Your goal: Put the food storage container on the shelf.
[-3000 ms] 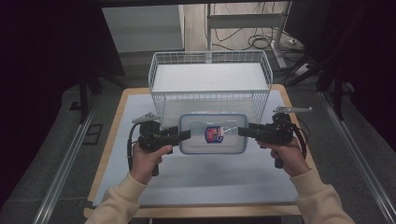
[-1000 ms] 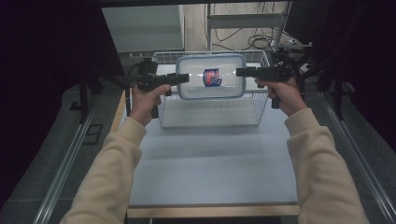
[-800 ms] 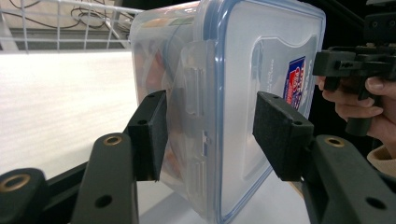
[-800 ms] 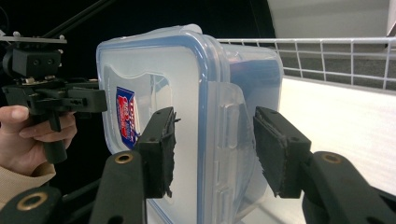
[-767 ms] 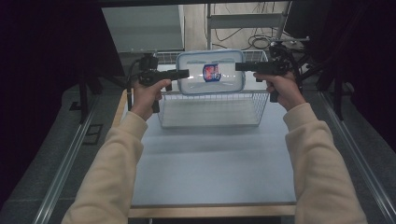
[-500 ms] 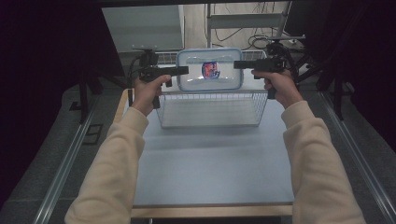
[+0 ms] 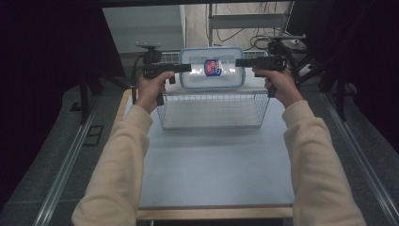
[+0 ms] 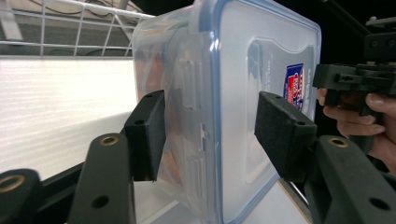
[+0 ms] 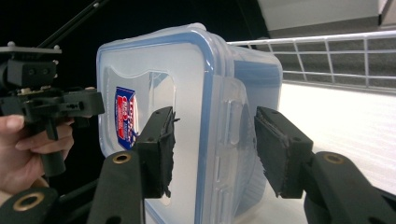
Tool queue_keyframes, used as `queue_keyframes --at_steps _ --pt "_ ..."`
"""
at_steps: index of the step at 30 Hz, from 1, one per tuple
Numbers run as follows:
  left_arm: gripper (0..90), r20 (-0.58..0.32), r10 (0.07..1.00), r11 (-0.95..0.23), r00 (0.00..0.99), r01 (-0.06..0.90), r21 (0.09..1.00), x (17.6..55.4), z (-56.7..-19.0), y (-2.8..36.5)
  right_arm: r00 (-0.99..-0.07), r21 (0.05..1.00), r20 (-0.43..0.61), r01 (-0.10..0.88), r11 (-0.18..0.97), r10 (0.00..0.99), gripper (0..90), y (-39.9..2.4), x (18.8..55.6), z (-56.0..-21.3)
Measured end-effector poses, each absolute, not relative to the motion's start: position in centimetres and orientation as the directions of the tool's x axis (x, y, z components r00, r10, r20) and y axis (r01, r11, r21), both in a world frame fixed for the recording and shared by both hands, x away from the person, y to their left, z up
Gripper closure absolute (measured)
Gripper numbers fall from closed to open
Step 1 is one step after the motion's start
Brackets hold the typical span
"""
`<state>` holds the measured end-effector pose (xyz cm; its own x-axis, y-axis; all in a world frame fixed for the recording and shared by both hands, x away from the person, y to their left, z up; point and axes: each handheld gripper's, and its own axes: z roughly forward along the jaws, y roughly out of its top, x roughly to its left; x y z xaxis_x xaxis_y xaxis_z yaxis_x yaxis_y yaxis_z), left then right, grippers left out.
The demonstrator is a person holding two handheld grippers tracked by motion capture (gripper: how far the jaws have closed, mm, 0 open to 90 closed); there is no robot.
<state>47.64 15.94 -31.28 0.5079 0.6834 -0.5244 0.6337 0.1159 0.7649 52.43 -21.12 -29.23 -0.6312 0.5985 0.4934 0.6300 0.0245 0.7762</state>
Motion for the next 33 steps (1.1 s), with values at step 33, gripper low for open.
queue_keyframes --at_steps 33 --pt "28.9 -0.57 0.701 0.226 0.429 0.624 0.748 50.5 -32.3 15.4 -0.531 0.798 0.375 0.602 0.027 0.76 43.1 -20.3 52.5 -29.0"
